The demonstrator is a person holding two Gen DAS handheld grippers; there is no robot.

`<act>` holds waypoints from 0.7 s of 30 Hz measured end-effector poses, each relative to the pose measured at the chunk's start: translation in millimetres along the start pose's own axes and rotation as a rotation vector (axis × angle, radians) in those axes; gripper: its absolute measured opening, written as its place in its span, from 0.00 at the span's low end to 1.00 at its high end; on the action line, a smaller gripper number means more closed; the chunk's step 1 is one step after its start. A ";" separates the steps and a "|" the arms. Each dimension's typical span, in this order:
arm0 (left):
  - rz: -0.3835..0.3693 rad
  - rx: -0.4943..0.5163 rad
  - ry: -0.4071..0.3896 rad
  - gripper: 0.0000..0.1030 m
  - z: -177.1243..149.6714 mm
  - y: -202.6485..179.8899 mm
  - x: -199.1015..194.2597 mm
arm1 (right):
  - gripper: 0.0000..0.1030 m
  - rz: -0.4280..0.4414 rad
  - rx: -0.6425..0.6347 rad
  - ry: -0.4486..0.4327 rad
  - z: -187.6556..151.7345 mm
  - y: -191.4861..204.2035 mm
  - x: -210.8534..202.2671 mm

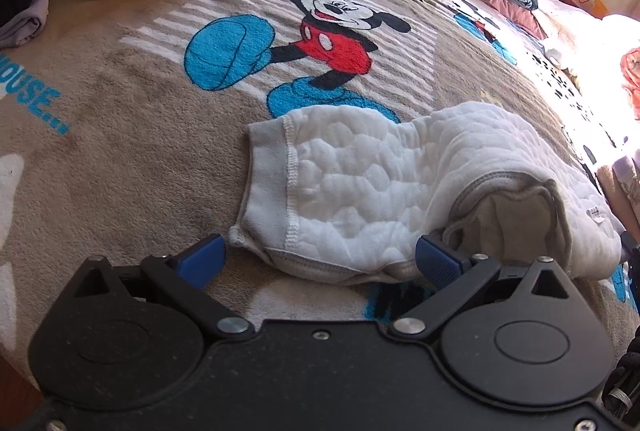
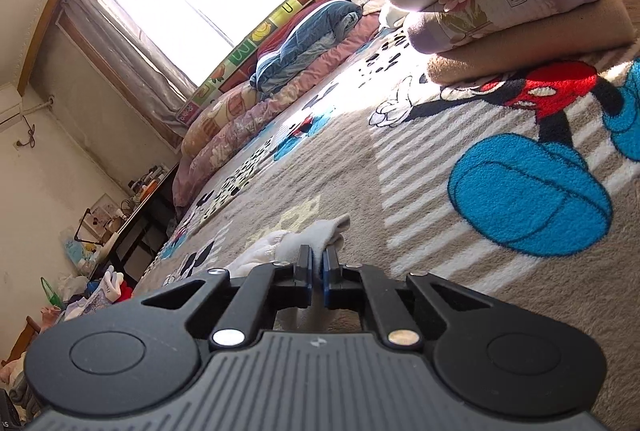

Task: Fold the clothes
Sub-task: 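Close the right gripper on the grey cuff of the white garment, then lift the grey cuff with the right gripper while the left gripper grasps the garment edge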

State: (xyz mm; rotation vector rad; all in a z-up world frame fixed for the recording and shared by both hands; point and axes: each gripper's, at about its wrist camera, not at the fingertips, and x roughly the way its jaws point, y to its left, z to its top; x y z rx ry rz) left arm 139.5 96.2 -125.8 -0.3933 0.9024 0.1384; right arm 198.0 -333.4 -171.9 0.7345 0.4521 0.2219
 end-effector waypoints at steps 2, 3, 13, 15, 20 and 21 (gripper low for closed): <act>-0.008 0.012 -0.001 0.99 -1.8 -6.4 -4.3 | 0.06 -0.015 0.014 -0.042 6.1 -5.5 -10.9; -0.011 0.019 -0.002 0.99 -2.5 -9.6 -6.4 | 0.06 -0.022 0.026 -0.059 10.0 -10.1 -15.4; -0.062 0.113 0.001 0.99 -13.6 -42.2 -23.8 | 0.02 -0.088 0.058 -0.133 23.1 -29.4 -35.1; -0.075 0.138 0.013 0.98 -19.1 -50.2 -22.2 | 0.02 -0.106 0.060 -0.147 24.8 -31.7 -40.2; -0.123 0.153 0.048 0.98 -32.6 -67.4 -14.4 | 0.16 -0.151 0.150 -0.086 20.6 -42.2 -44.3; -0.126 0.160 0.050 0.98 -34.6 -70.9 -13.3 | 0.44 -0.149 0.176 -0.058 17.6 -44.5 -43.9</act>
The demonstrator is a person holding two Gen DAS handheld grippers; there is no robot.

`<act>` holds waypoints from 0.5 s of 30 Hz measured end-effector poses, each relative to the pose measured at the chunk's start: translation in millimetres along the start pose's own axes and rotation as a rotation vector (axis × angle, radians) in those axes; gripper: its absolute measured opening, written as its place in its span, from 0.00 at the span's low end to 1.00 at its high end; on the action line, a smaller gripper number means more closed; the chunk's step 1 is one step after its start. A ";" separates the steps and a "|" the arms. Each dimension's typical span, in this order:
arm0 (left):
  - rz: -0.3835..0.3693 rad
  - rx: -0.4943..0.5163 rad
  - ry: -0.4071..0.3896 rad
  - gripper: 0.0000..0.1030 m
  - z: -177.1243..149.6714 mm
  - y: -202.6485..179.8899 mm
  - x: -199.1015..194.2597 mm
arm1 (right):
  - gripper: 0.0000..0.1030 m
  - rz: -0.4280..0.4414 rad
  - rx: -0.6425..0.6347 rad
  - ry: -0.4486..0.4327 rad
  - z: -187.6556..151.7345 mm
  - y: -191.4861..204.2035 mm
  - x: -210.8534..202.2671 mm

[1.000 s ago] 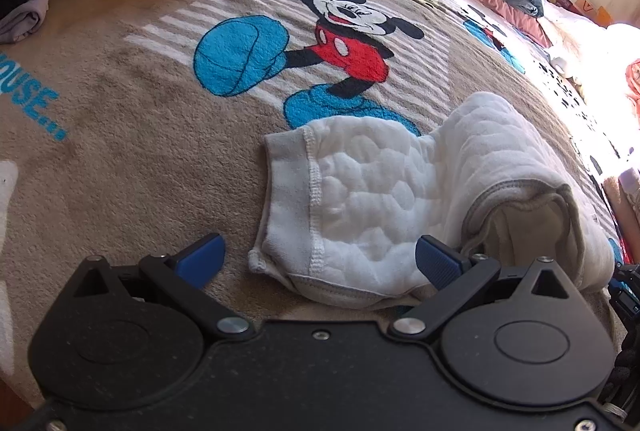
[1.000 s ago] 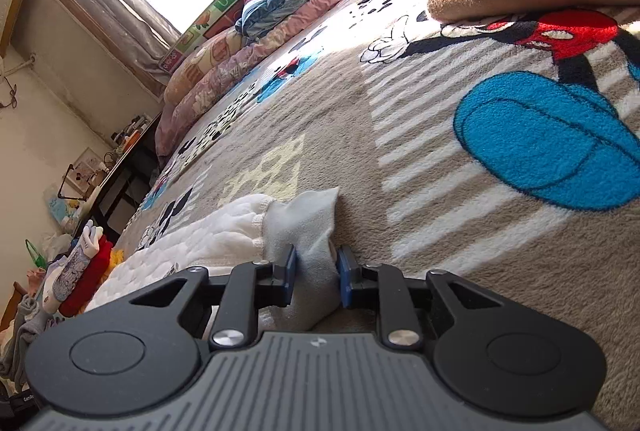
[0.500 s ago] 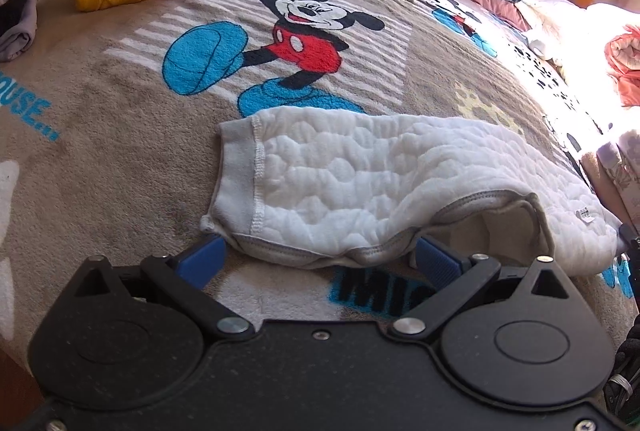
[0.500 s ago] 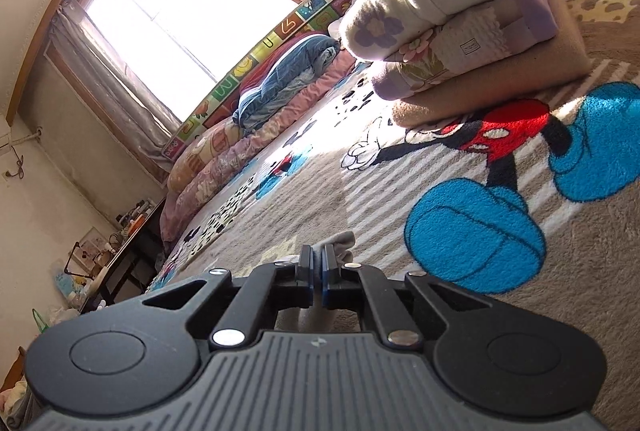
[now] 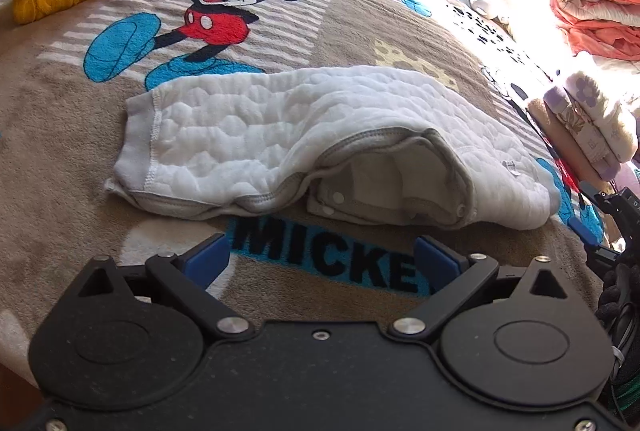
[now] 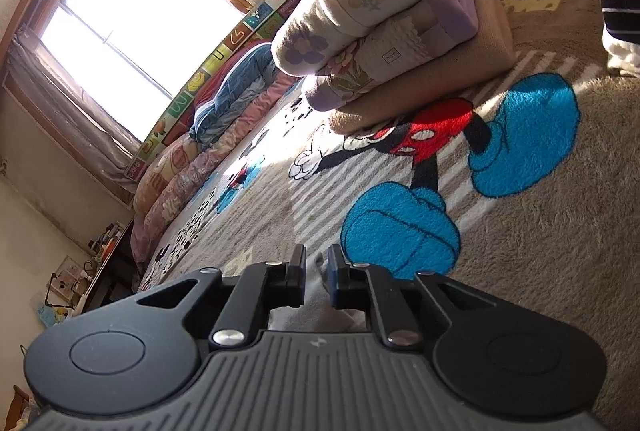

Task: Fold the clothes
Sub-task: 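Lift the grey cuff with the right gripper while the left gripper grasps the garment edge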

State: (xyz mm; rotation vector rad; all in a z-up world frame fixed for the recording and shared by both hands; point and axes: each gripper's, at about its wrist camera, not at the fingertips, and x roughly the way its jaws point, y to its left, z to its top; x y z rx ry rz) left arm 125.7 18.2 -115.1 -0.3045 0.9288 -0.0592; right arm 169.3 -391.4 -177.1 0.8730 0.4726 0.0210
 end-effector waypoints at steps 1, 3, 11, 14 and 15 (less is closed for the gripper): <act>-0.005 0.004 0.003 0.98 -1.2 -2.8 1.3 | 0.68 0.002 0.030 0.033 -3.5 -2.8 0.2; -0.015 0.005 0.008 0.98 -3.3 -6.6 3.4 | 0.70 0.037 0.090 0.112 -12.6 -6.5 3.0; -0.014 -0.040 -0.023 0.98 -7.1 -1.7 8.4 | 0.49 0.094 0.100 0.194 -28.8 1.4 39.9; -0.030 -0.099 -0.059 0.96 -5.9 4.3 9.8 | 0.23 0.124 0.122 0.180 -30.5 -1.4 48.9; -0.035 -0.111 -0.072 0.95 -5.7 5.3 10.7 | 0.21 0.143 0.134 0.166 -31.1 -1.8 48.7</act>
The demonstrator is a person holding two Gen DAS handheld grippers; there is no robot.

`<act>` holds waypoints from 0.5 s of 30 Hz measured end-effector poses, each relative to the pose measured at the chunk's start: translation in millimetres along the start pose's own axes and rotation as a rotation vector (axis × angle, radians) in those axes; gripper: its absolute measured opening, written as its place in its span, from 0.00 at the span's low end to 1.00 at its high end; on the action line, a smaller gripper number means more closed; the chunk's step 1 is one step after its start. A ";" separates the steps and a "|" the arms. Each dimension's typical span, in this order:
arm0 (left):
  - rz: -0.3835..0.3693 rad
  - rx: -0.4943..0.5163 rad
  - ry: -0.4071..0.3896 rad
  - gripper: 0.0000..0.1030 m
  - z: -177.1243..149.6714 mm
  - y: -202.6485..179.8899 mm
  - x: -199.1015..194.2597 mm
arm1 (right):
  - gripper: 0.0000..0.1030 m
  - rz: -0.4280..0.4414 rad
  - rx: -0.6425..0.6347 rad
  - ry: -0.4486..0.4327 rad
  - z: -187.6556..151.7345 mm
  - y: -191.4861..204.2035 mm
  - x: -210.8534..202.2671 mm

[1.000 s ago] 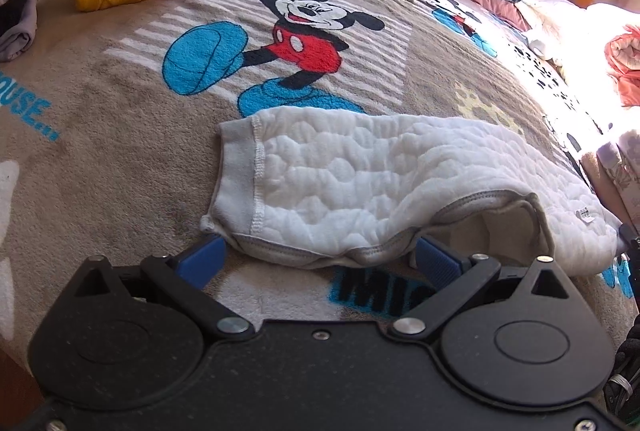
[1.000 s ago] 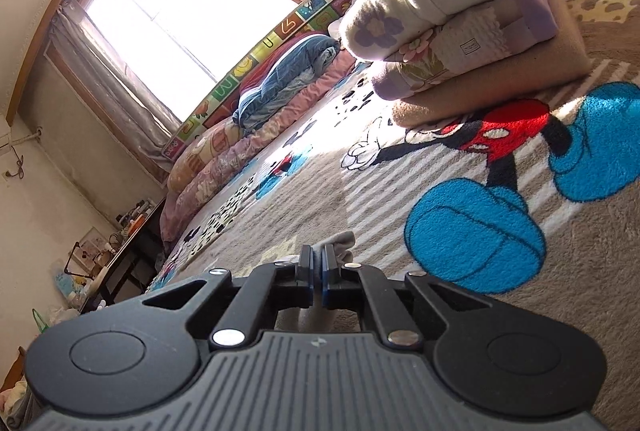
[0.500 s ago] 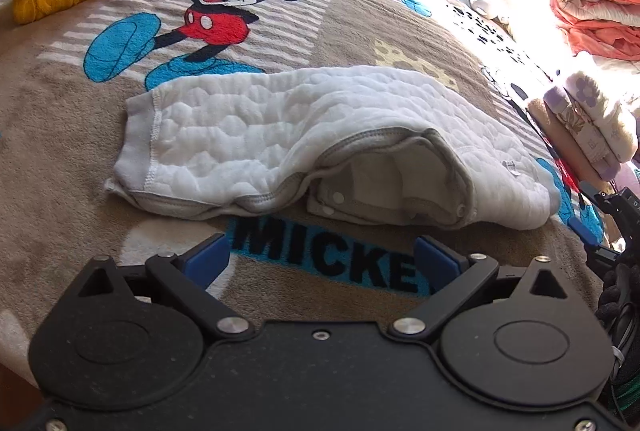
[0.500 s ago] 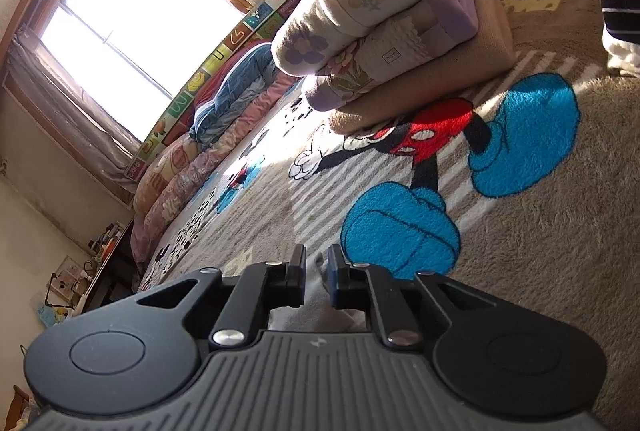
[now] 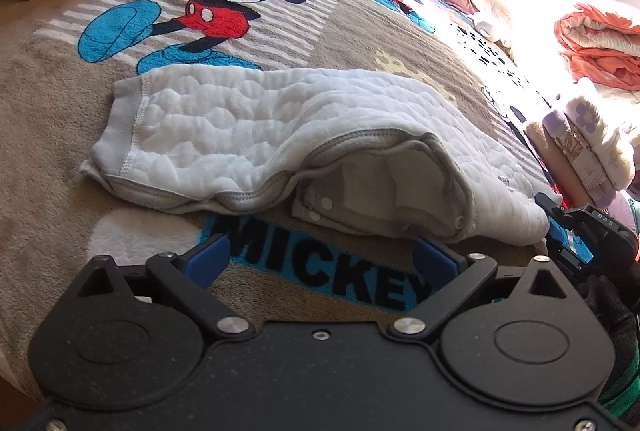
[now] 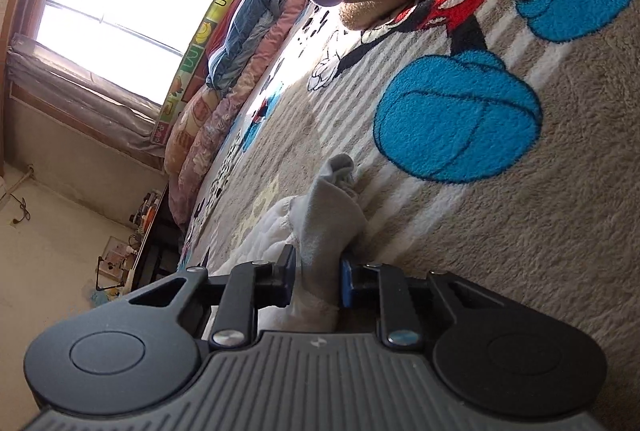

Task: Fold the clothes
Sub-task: 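Lift the grey cuff with the right gripper while the left gripper grasps the garment edge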

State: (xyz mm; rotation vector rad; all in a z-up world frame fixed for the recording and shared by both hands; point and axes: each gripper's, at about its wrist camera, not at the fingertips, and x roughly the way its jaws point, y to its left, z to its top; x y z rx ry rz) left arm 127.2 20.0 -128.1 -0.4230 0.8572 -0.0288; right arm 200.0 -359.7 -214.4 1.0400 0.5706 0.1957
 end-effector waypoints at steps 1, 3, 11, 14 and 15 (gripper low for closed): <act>-0.001 -0.007 -0.010 0.93 -0.1 0.2 1.7 | 0.20 0.013 -0.008 -0.017 -0.2 2.4 -3.2; 0.003 -0.011 -0.016 0.91 -0.7 -1.4 6.8 | 0.20 0.042 -0.020 -0.048 1.0 6.9 -9.8; 0.027 -0.003 -0.056 0.87 -4.0 -10.4 17.3 | 0.13 0.035 0.008 -0.206 21.6 -3.8 -38.8; 0.059 0.036 -0.075 0.86 -5.9 -13.8 22.2 | 0.13 0.014 0.039 -0.229 28.4 -11.6 -41.6; 0.072 0.051 -0.081 0.86 -6.8 -15.2 23.8 | 0.13 0.011 0.043 -0.234 29.5 -13.1 -42.0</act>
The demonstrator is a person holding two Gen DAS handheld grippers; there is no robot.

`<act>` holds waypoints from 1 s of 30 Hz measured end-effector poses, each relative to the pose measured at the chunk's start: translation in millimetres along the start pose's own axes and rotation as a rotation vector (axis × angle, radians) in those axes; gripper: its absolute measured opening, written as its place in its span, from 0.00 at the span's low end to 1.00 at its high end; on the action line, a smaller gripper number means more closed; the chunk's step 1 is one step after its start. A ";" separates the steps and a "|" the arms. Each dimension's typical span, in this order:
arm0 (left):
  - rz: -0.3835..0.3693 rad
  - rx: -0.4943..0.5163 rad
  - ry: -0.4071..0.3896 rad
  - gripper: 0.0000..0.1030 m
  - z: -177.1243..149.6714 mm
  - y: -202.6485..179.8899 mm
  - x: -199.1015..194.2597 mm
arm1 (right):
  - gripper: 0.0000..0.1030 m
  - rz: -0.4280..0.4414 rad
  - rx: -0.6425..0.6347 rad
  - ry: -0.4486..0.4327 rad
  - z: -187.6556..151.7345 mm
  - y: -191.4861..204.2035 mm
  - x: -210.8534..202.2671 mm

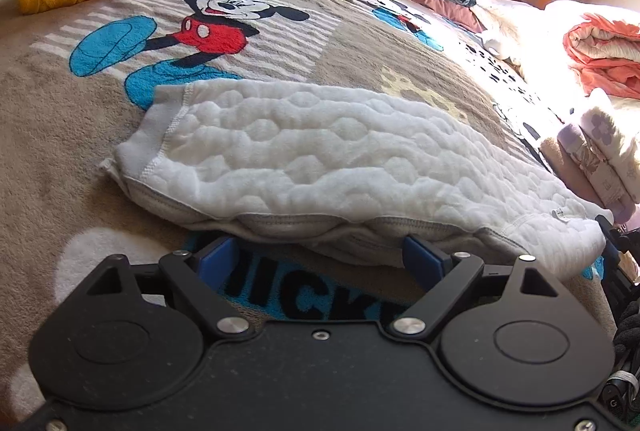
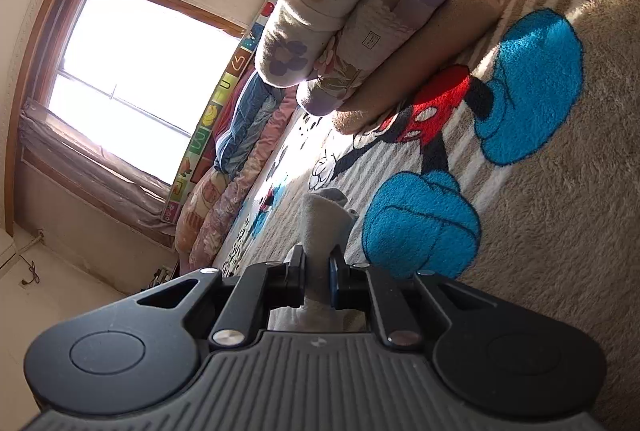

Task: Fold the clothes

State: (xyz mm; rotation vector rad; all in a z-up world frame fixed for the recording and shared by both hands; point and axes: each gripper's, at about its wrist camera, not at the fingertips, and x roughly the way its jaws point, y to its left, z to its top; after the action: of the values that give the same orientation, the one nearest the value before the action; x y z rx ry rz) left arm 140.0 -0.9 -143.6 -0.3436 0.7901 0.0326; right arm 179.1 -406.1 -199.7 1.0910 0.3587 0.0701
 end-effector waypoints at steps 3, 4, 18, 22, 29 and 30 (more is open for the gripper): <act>0.015 0.038 -0.027 0.86 -1.7 -4.4 2.5 | 0.13 -0.008 -0.024 -0.026 0.7 2.4 -0.6; 0.022 0.056 -0.035 0.86 -1.4 -6.4 4.8 | 0.13 -0.009 -0.033 -0.038 1.6 3.4 -1.5; 0.005 0.133 -0.045 0.05 12.1 -6.4 6.8 | 0.13 -0.033 0.041 -0.030 2.1 -12.1 5.3; 0.029 0.196 -0.082 0.05 19.2 -3.9 -3.9 | 0.13 -0.026 0.045 -0.031 0.6 -12.2 1.9; 0.129 0.221 -0.109 0.05 38.8 34.4 -15.9 | 0.13 0.004 0.022 -0.013 -4.1 -5.6 1.5; 0.143 0.218 -0.108 0.05 39.5 41.4 -16.6 | 0.13 0.007 0.017 -0.008 -5.4 -4.3 1.6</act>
State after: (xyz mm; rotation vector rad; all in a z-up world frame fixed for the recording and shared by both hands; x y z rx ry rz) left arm 149.1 52.3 -118.2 -0.0779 0.7023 0.0973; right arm 178.3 -403.1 -206.1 1.1091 0.3487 0.0693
